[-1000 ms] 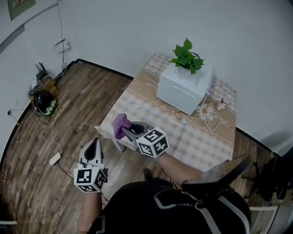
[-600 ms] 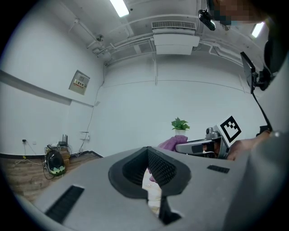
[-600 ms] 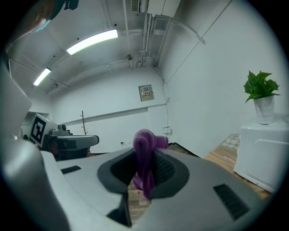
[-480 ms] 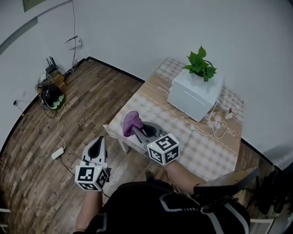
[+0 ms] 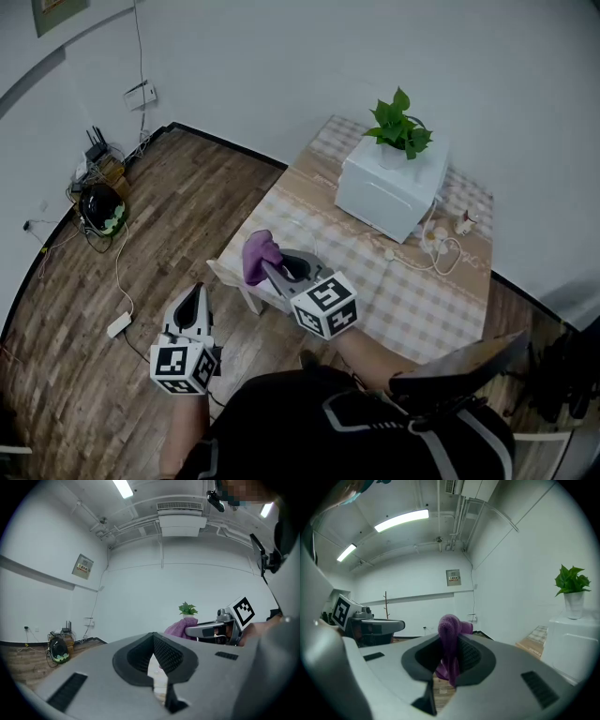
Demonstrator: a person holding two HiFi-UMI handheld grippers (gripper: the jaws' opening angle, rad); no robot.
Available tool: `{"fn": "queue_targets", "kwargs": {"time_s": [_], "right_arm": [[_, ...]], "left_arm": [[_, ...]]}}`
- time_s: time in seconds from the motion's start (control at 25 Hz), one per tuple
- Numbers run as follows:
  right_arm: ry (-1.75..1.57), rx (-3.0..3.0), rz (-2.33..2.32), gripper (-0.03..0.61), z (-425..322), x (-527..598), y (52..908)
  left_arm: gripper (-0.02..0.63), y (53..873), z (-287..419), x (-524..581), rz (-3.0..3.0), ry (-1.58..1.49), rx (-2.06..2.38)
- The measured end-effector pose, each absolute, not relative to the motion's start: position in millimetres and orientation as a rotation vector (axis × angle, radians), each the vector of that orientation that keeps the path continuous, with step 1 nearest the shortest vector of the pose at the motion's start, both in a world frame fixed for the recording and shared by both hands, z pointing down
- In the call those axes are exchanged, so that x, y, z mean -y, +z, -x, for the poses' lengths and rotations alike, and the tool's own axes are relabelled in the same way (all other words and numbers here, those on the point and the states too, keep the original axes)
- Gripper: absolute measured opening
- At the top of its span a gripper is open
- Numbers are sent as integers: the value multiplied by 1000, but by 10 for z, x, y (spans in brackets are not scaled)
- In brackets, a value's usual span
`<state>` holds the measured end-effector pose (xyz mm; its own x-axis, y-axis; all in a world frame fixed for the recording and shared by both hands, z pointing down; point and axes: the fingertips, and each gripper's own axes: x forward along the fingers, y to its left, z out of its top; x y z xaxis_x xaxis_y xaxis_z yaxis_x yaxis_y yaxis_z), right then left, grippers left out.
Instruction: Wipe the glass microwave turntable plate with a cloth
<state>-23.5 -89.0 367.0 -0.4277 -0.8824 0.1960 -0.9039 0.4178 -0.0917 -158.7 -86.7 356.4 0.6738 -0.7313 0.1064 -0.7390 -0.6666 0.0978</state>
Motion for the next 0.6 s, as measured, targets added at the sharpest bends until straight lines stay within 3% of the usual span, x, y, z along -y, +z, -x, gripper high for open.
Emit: {"fn": "queue_targets", "kwargs": {"time_s": [0.6], "right_arm": [[292, 2525, -1623, 69, 140, 882, 3694]], "left_arm": [[6, 3554, 1461, 887, -2779, 86, 1184]]}}
